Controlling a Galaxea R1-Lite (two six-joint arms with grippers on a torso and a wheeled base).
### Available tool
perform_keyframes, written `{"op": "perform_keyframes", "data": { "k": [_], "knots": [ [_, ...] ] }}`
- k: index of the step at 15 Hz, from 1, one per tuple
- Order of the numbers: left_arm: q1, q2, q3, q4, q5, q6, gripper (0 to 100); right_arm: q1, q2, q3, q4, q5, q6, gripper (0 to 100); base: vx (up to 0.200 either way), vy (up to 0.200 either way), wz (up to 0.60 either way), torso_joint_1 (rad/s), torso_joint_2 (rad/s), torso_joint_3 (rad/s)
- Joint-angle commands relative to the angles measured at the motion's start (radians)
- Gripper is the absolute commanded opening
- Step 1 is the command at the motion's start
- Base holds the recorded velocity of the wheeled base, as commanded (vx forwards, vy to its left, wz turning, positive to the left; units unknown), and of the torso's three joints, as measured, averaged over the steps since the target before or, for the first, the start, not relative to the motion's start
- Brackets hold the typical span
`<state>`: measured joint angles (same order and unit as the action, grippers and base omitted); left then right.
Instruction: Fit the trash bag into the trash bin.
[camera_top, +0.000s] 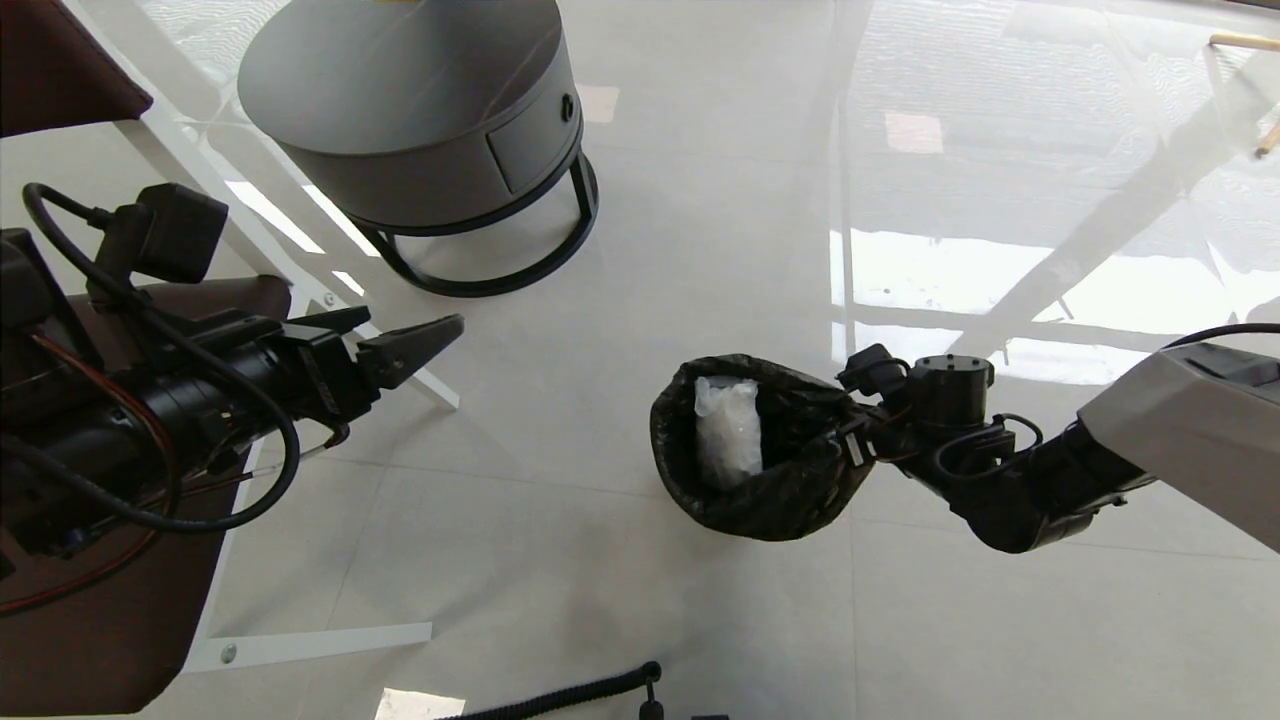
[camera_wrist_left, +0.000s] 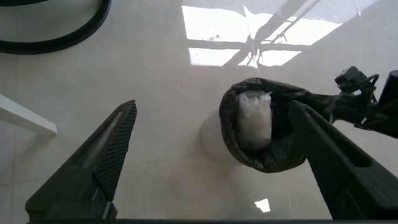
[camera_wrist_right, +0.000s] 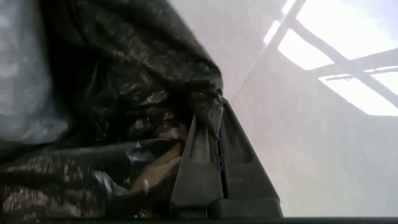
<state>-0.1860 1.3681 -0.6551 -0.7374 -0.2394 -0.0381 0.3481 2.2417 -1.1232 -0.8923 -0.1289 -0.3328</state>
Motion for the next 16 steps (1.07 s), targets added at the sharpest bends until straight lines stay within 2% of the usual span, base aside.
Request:
{"op": "perform_keyframes", "data": {
  "k": [1,3,5,10,12,14,16],
  "knots": [
    [0.000,0.003,0.000,0.000,0.000,0.000,100,0.002,0.053,-0.001,-0.007,0.015,0.000,0,0.000,0.000,0.00,0.000,0.00,0.000],
    [0.000,0.005,0.000,0.000,0.000,0.000,100,0.017,0.033,0.023,-0.045,0.095,0.063,0,0.000,0.000,0.00,0.000,0.00,0.000],
    [0.000,0.005,0.000,0.000,0.000,0.000,100,0.020,-0.030,0.066,-0.045,0.147,0.075,0,0.000,0.000,0.00,0.000,0.00,0.000],
    [0.000,-0.001,0.000,-0.002,0.000,0.000,100,-0.003,-0.131,0.161,-0.020,0.195,0.081,0,0.000,0.000,0.00,0.000,0.00,0.000],
    [0.000,-0.003,0.000,-0.002,0.000,0.000,100,-0.006,-0.157,0.221,-0.019,0.259,0.106,0,0.000,0.000,0.00,0.000,0.00,0.000],
    [0.000,-0.004,0.000,-0.007,0.000,0.000,100,-0.006,-0.142,0.229,-0.020,0.269,0.153,0,0.000,0.000,0.00,0.000,0.00,0.000],
    [0.000,-0.004,0.000,-0.007,0.000,0.000,100,-0.006,-0.113,0.210,-0.019,0.261,0.159,0,0.000,0.000,0.00,0.000,0.00,0.000]
  ]
}}
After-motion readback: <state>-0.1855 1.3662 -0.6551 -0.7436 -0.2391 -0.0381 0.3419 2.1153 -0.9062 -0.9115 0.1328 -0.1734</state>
